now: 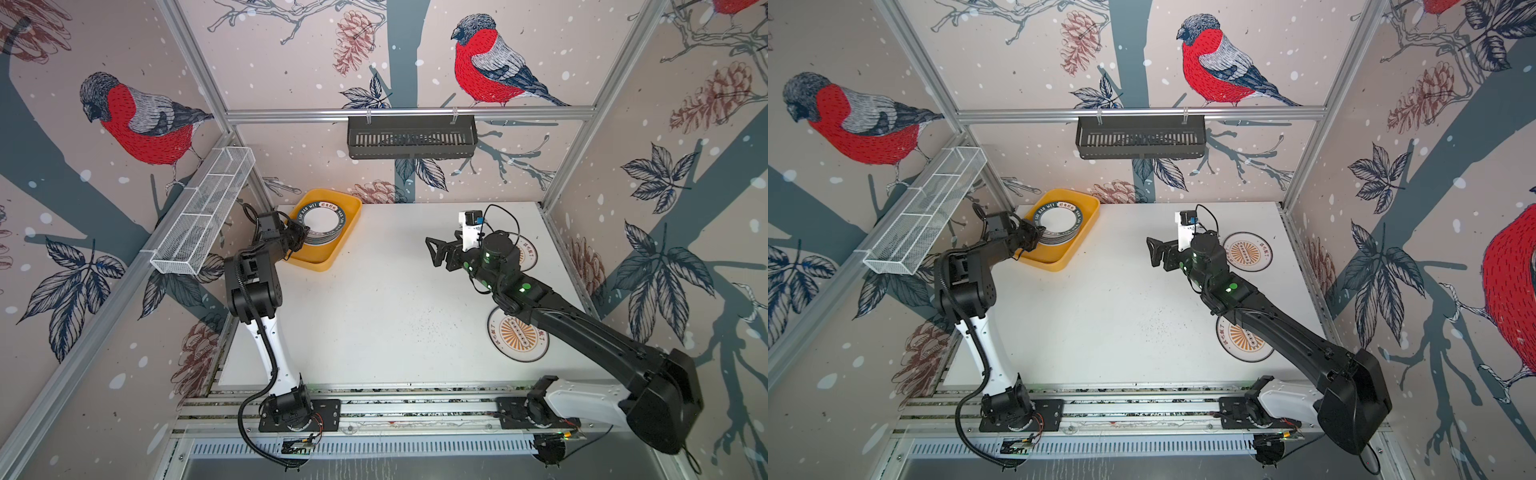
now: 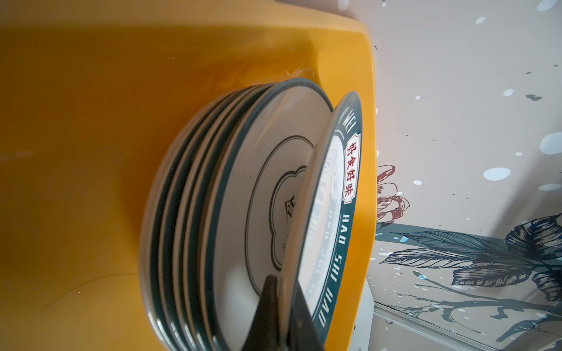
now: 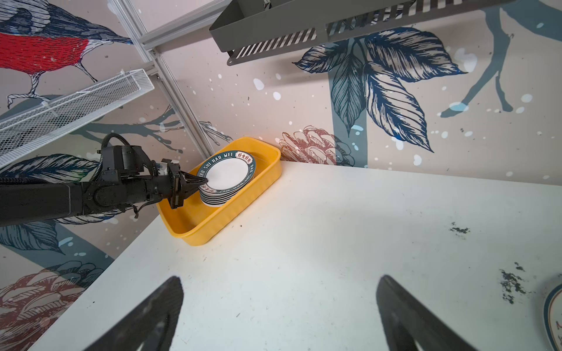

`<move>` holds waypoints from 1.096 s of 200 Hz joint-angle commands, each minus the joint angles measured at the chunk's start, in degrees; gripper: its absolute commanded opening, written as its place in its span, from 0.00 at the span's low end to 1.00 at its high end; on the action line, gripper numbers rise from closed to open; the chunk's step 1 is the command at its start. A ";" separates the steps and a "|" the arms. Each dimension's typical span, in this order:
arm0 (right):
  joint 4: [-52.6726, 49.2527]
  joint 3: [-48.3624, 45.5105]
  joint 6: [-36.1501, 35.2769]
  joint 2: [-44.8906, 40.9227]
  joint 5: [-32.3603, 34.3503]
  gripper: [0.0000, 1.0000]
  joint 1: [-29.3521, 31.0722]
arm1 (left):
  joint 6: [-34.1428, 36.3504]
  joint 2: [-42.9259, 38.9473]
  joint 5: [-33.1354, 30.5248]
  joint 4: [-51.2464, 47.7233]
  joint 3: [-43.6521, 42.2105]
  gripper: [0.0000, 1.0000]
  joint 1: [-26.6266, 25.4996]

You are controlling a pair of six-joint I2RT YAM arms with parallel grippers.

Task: Place the plates into the plastic bin on the countertop
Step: 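Lower the green-rimmed plate onto the stack in the bin and open the left gripper, then raise the left gripper out of the bin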

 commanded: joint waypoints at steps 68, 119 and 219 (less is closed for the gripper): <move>1.64 -1.35 1.35 -0.06 0.71 1.00 -2.06 | 6.48 -2.34 -4.69 -6.10 1.02 0.34 0.11; 2.17 -1.88 1.36 0.79 -0.21 1.00 -3.86 | 11.77 -2.85 -7.04 -11.52 3.44 0.47 0.08; 4.80 -4.08 5.25 1.79 -3.65 1.00 -10.06 | 20.74 -12.49 -14.50 -12.74 -1.40 0.77 -2.49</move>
